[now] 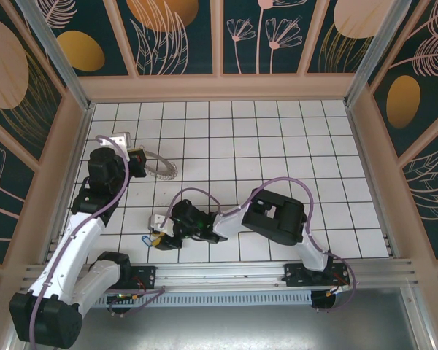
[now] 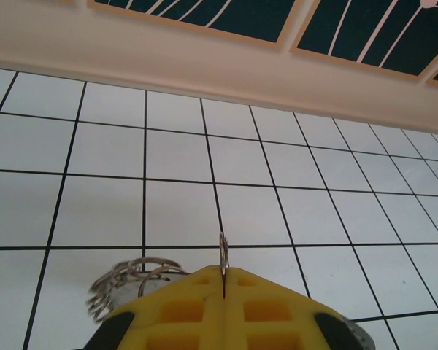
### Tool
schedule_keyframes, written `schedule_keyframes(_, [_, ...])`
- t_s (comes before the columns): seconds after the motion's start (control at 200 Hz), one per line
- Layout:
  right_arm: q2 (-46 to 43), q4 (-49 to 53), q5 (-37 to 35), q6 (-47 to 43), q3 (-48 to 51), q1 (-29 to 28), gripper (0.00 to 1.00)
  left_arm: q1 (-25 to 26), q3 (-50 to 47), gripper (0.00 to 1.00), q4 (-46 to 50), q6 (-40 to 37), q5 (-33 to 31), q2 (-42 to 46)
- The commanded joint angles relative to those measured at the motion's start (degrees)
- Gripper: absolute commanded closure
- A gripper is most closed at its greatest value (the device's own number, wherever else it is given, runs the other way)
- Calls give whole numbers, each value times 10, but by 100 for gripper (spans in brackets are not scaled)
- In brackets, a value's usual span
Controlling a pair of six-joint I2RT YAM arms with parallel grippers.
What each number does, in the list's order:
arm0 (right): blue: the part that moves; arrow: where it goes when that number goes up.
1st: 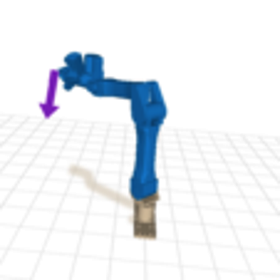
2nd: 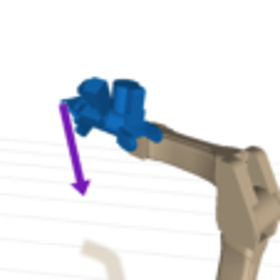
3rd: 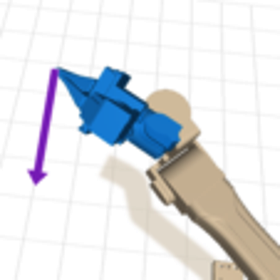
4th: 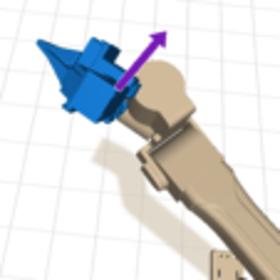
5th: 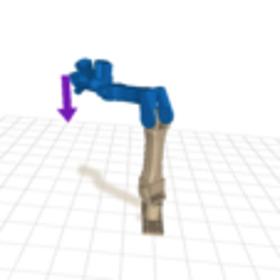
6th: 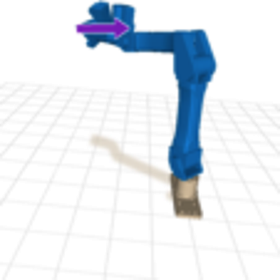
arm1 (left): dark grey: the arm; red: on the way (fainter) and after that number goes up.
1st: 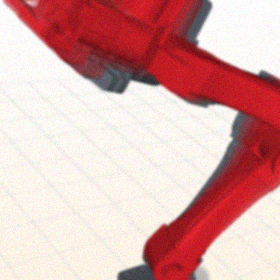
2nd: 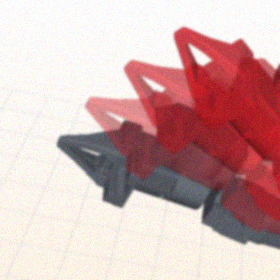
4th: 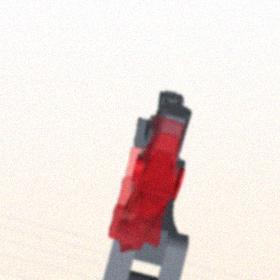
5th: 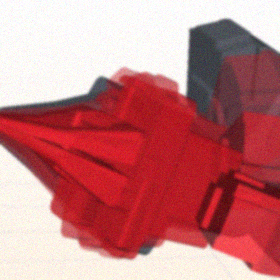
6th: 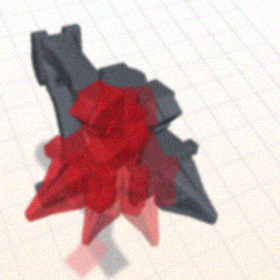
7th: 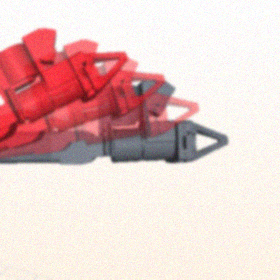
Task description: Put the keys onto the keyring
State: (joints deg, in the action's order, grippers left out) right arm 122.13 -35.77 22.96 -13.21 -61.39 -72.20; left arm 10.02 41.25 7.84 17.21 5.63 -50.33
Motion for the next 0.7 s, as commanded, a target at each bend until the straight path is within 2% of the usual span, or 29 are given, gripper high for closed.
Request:
schedule_keyframes(0.0, [17,23,-15,-7,-24,-6,70,-4,-1,100,-8,-18,-6,12])
schedule_keyframes(0.345, [20,41,-17,-14,-30,-13,77,-4,-3,100,-1,-26,-11,18])
schedule_keyframes(0.696, [19,37,-18,-16,-23,-14,92,-4,-6,100,1,-28,-13,19])
